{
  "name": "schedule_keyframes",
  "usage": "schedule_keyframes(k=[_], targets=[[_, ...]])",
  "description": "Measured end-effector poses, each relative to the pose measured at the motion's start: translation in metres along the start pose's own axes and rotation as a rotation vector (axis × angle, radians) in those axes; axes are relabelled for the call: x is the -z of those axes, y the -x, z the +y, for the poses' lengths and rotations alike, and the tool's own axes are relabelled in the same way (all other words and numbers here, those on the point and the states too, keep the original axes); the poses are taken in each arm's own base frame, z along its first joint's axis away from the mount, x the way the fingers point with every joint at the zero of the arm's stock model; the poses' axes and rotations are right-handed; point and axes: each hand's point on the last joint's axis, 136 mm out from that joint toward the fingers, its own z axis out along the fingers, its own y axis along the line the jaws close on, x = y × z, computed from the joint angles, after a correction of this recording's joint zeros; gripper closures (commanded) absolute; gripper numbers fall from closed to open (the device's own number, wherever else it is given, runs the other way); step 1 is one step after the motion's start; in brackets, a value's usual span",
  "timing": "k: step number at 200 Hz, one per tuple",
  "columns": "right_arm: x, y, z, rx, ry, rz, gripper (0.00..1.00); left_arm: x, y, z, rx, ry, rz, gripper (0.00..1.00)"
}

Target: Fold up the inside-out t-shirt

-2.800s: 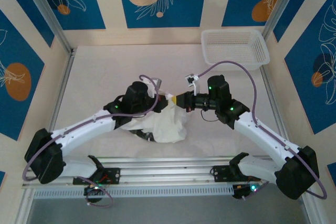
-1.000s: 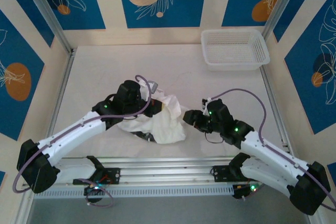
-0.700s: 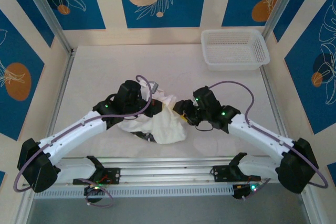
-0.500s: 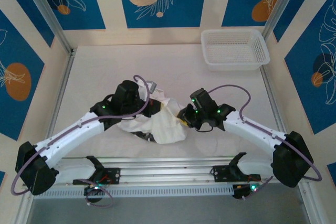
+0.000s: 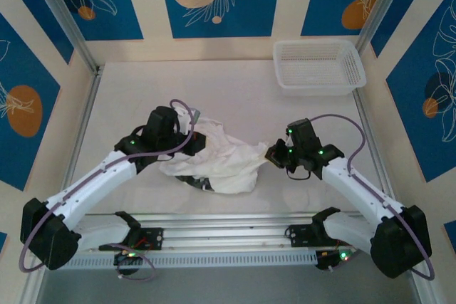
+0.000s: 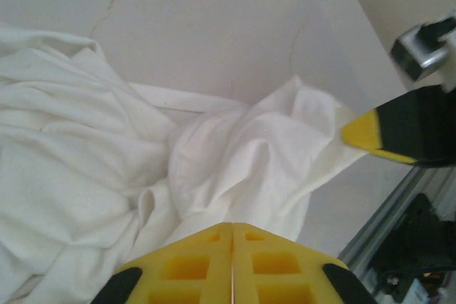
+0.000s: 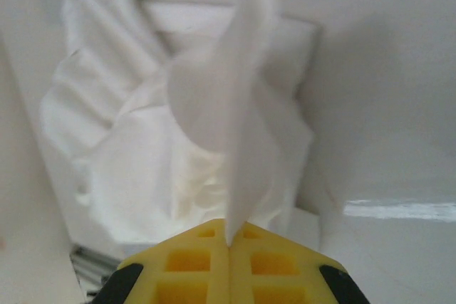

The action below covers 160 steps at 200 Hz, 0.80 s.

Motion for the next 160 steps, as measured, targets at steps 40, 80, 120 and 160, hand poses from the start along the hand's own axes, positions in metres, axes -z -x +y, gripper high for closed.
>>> schedule_keyframes(k=[40,80,120,160], targets=[[0.008,-0.011,0.048,0.21,0.11,0.045,1.0,-0.006,-0.013,-0.003,0.017,-0.056,0.039,0.53],[0.013,-0.061,0.099,0.526,0.254,0.178,1.0,-0.005,-0.007,-0.037,0.033,-0.222,0.045,0.34],[0.018,-0.08,0.115,0.668,0.299,0.2,1.0,-0.022,-0.009,-0.038,0.059,-0.231,0.095,0.28],[0.021,-0.086,0.12,0.711,0.337,0.215,1.0,-0.061,-0.032,-0.011,0.157,-0.154,0.208,0.29]])
